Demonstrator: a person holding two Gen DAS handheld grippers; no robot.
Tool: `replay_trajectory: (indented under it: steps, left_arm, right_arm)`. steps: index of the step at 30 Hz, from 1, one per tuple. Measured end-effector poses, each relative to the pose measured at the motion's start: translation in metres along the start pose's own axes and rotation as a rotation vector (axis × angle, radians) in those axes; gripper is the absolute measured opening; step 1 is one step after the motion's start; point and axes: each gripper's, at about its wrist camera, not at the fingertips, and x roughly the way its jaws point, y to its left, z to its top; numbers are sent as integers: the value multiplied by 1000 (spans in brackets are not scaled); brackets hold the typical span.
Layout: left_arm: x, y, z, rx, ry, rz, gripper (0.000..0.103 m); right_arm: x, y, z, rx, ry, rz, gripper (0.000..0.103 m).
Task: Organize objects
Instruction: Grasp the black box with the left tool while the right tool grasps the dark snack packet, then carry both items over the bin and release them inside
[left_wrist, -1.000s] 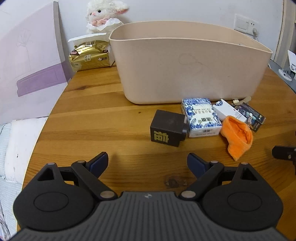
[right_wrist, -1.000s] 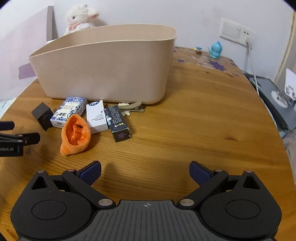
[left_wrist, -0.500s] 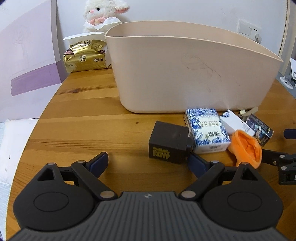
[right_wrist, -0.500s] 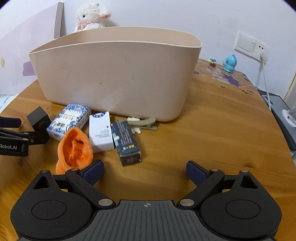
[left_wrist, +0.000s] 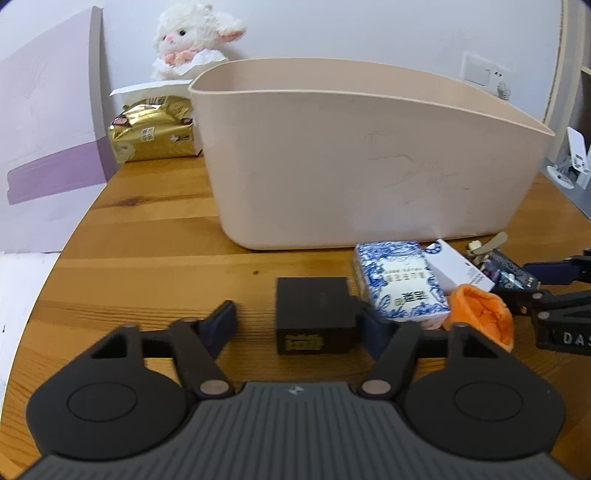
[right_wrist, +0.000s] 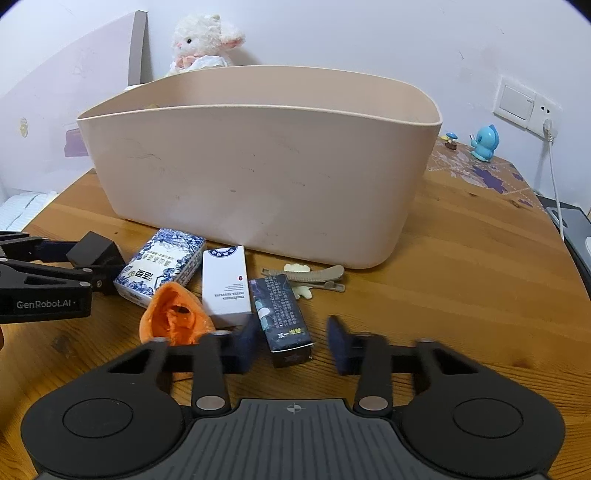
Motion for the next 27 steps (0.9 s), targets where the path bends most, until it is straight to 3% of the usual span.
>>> replay_trajectory:
  steps: [3, 14, 27]
  left_arm:
    - [-3, -2, 0, 10, -1, -17, 47]
    - [-19, 3, 0, -7, 4, -9, 47]
    - [-84, -1, 51, 23, -186, 12, 47]
  right_arm:
    - [-4, -1, -1, 2, 8, 4, 20]
    - [-49, -1, 6, 4, -71, -5, 20]
    - [-112, -15, 63, -2, -294, -53, 20]
